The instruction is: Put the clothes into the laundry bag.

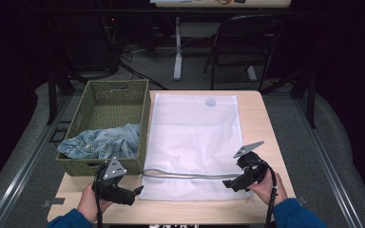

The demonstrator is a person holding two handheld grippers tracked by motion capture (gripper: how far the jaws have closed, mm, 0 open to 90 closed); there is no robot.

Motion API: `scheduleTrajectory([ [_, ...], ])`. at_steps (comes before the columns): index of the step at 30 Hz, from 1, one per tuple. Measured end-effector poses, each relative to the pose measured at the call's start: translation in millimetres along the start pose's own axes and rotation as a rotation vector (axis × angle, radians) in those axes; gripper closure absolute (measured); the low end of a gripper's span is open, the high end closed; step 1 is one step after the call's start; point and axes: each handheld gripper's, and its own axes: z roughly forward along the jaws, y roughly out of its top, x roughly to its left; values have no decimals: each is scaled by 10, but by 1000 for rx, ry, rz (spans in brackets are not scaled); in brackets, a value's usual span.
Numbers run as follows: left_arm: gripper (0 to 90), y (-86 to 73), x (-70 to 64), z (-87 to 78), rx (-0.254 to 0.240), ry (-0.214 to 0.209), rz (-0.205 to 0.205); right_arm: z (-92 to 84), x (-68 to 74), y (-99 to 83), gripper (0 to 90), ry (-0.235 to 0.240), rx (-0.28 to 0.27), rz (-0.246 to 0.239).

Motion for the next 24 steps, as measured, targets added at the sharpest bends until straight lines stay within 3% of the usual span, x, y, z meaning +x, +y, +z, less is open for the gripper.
scheduleTrajectory([
  [14, 2, -2, -3, 4, -18, 7, -4, 17, -9, 30, 0, 17, -33, -11],
  [24, 2, 15, 11, 39, 2, 5, 8, 48, -32, 80, 0, 11, -51, -12],
])
